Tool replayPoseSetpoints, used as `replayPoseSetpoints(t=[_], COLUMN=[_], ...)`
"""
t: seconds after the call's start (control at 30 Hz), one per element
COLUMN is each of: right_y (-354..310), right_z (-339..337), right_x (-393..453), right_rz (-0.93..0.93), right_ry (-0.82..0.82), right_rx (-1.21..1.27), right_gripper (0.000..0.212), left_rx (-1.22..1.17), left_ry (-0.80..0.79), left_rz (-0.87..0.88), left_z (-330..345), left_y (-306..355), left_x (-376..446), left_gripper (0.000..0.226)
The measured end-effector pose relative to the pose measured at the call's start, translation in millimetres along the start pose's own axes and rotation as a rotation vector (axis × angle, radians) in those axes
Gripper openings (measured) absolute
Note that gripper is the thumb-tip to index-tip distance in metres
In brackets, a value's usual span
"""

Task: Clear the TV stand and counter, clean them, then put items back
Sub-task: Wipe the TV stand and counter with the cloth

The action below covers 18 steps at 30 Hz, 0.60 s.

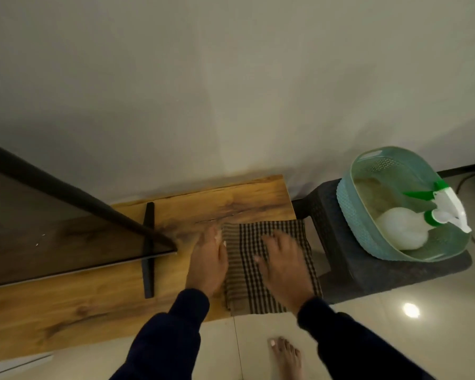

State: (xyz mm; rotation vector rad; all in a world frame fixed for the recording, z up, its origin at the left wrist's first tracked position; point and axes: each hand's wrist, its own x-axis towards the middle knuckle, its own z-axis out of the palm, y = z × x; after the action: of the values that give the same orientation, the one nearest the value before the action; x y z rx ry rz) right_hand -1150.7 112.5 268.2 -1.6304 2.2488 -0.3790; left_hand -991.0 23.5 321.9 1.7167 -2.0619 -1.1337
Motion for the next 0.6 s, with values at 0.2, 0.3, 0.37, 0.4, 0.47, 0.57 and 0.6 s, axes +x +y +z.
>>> replayPoseSetpoints(t=[0.2,0.3,0.37,0.4,0.47,0.57,0.6], right_y=[-10,-3,4,7,11,10,9], right_z=[52,52,49,47,44,42,41], right_x=[21,29,47,59,88,134,146], right_rz=[0.081,0.041,0.047,0.049,0.032,0.004,-0.001], right_ry=[-0.113,-0.092,-0.082,-0.074,-0.078,-0.069,-0.068], right_rx=[-0.148,-0.151,-0.152,-0.162,-0.181,-0.199,-0.221], right_gripper=[0.062,0.066,0.068,0.068,0.069,0.070,0.070], left_rx=[0.182,0.256,0.310,0.326,0.347,0.348,0.339], left_ry=[-0.010,-0.023,-0.011,-0.002,-0.003,-0.009,-0.009], left_rz=[0.091,0.122,0.183,0.206,0.233,0.306,0.332], left_z=[22,28,30,30,29,22,18], left_y=[-51,-77,-84,-87,-88,-88,-87], left_x=[-3,3,8,11,19,26,25], left_gripper=[0.056,0.065,0.070,0.072,0.074,0.076,0.076])
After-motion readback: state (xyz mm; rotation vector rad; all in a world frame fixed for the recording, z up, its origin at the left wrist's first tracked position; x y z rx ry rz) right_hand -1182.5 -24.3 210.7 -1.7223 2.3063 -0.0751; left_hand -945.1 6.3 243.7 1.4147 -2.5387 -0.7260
